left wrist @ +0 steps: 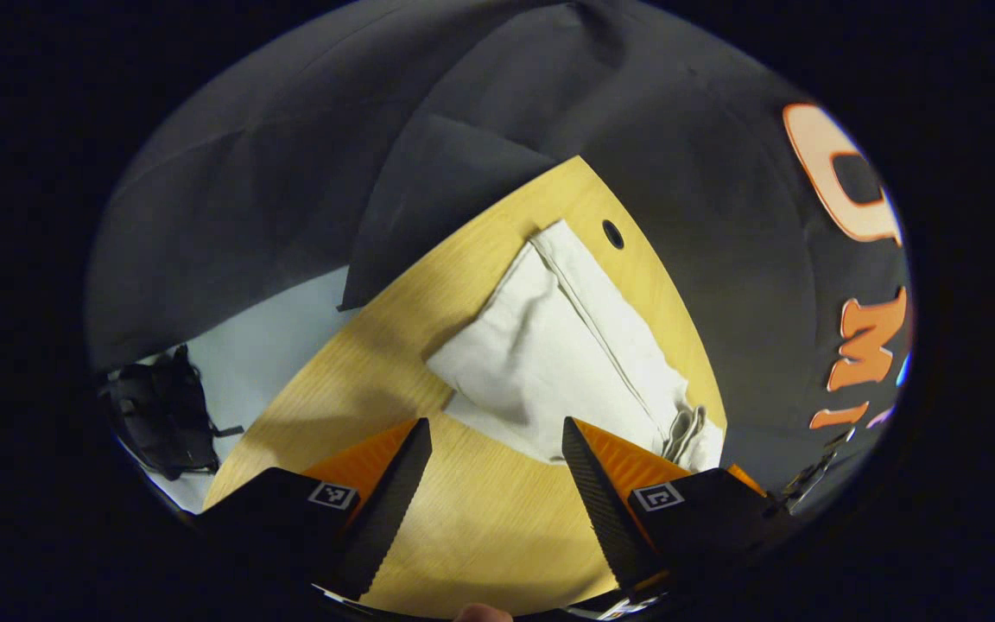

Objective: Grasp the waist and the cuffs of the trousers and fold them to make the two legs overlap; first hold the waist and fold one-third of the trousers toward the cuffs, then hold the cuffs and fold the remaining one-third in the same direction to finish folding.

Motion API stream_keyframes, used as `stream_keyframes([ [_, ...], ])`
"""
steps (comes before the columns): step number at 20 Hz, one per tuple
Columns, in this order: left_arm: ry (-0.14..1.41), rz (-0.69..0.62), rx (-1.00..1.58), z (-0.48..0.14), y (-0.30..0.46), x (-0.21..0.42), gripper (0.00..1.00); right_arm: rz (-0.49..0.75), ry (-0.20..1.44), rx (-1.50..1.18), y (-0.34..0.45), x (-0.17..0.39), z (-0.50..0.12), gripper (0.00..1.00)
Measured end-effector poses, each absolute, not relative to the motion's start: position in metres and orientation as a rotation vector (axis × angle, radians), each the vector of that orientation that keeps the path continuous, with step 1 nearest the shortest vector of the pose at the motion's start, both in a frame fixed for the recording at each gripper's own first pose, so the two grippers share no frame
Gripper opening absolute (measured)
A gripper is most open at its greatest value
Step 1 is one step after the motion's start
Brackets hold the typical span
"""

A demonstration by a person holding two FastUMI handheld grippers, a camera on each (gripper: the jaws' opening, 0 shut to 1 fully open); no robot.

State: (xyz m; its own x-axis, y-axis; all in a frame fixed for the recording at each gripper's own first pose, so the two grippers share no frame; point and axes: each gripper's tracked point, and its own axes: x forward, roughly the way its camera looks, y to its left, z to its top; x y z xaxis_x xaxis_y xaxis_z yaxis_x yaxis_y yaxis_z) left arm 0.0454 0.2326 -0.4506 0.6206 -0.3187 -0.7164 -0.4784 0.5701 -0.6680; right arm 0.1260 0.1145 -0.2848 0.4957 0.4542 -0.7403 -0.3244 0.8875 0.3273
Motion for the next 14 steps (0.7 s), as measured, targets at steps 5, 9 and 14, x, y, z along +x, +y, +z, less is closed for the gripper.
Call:
stream_keyframes([
  [5,0.908,0.104,-1.115,-0.452,0.243,0.059,0.99,0.428,0.932,0.188,0.085,0.123,-0.276,0.92],
  [9,0.924,0.043,-1.106,-0.451,0.229,0.073,0.95,0.394,0.925,0.226,0.067,0.118,-0.272,0.93],
  [14,0.946,-0.012,-1.074,-0.452,0.210,0.092,0.89,0.354,0.928,0.250,0.046,0.104,-0.272,0.94],
])
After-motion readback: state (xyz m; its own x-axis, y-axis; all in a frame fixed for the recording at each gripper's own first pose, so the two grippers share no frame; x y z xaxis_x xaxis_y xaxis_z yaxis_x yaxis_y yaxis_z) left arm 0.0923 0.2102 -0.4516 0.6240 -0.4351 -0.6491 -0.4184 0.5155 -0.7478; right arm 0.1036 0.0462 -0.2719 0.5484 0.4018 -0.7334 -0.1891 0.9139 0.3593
